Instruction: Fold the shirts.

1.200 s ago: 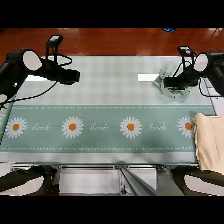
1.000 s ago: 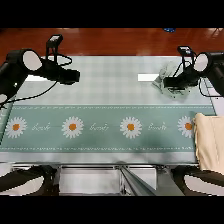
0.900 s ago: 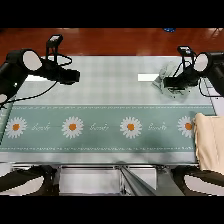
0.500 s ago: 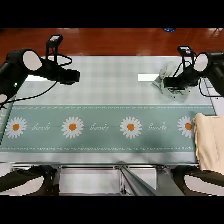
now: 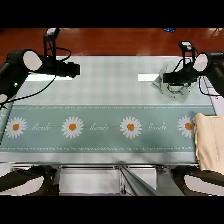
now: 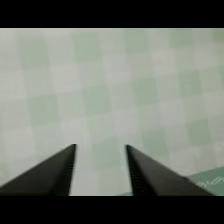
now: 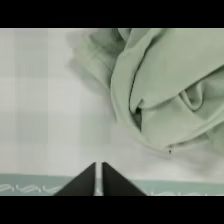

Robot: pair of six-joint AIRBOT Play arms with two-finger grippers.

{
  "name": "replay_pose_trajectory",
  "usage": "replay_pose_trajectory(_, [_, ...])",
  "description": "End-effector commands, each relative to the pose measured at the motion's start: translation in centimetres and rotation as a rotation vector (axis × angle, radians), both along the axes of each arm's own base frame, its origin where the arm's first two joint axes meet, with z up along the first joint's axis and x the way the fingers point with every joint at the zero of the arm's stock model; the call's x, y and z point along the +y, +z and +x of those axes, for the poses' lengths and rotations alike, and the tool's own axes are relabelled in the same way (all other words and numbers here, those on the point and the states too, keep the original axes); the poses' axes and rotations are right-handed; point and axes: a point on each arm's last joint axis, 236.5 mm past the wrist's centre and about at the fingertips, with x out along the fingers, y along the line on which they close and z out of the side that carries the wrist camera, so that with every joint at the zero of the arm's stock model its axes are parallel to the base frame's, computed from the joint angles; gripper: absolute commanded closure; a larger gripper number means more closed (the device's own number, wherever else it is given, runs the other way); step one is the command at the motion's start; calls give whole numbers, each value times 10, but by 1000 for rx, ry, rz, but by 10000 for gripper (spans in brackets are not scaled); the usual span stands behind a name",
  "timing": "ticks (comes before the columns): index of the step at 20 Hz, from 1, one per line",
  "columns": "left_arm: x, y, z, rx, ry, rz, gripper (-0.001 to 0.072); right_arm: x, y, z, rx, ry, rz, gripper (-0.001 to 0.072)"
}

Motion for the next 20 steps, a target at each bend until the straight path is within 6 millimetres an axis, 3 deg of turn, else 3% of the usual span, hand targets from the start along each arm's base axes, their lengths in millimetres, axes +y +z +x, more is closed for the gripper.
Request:
replay_pose_trajectory(1, [6, 24, 32, -161, 42, -20, 196, -16, 21, 35, -172, 24, -95, 293])
replay_pose_trajectory(3, [26, 26, 37, -156, 103, -38, 196, -50, 39, 56, -286, -70, -161, 293])
replay_pose_trajectory(4, [39, 21, 36, -124, 140, -45, 196, -67, 38, 61, -305, -133, -154, 293])
replay_pose_trajectory(7, [73, 5, 28, -39, 191, -21, 197, -113, 3, 62, -245, -255, -129, 293])
replay_pose_trajectory(10, [91, -4, 20, 17, 219, -10, 197, -134, -39, 64, -183, -318, -82, 294])
replay_pose_trajectory(12, [91, -6, 17, 31, 216, -8, 197, -139, -65, 67, -159, -348, -44, 294])
replay_pose_trajectory(14, [89, -13, 11, 60, 211, -8, 197, -131, -88, 69, -130, -362, 18, 294])
replay_pose_trajectory(18, [87, -54, -17, 193, 202, 3, 197, -102, -135, 66, -34, -346, 121, 297])
replay_pose_trajectory(20, [87, -70, -33, 258, 195, 12, 197, -96, -144, 61, 0, -346, 140, 308])
